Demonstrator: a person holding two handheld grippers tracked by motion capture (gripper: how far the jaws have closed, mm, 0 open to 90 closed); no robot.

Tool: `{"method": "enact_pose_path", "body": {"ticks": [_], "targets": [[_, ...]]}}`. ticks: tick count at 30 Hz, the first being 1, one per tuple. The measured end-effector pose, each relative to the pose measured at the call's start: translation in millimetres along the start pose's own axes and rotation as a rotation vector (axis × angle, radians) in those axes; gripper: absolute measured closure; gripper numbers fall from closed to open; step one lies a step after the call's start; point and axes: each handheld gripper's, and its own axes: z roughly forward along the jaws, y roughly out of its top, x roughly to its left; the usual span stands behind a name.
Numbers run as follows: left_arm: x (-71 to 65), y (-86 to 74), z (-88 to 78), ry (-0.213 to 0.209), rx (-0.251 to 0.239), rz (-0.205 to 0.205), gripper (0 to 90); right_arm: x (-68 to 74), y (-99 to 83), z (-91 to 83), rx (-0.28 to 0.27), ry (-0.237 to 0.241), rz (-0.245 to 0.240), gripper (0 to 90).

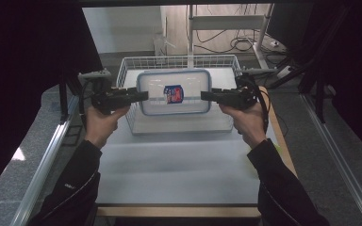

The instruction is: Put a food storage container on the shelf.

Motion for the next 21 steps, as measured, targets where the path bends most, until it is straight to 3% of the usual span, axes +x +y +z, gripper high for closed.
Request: {"method": "enact_pose_path", "body": {"ticks": [10, 21], "targets": [[20.9, 29.3, 14.4, -0.003, -0.004, -0.026, 49.6, -21.2, 23.7, 10.9, -0.015, 0.006, 0.036, 52.1], [39.6, 42.3, 35.4, -0.004, 0.005, -0.063, 49.5, -45.9, 39.4, 19.2, -0.02, -0.009, 0.087, 51.8]]}}
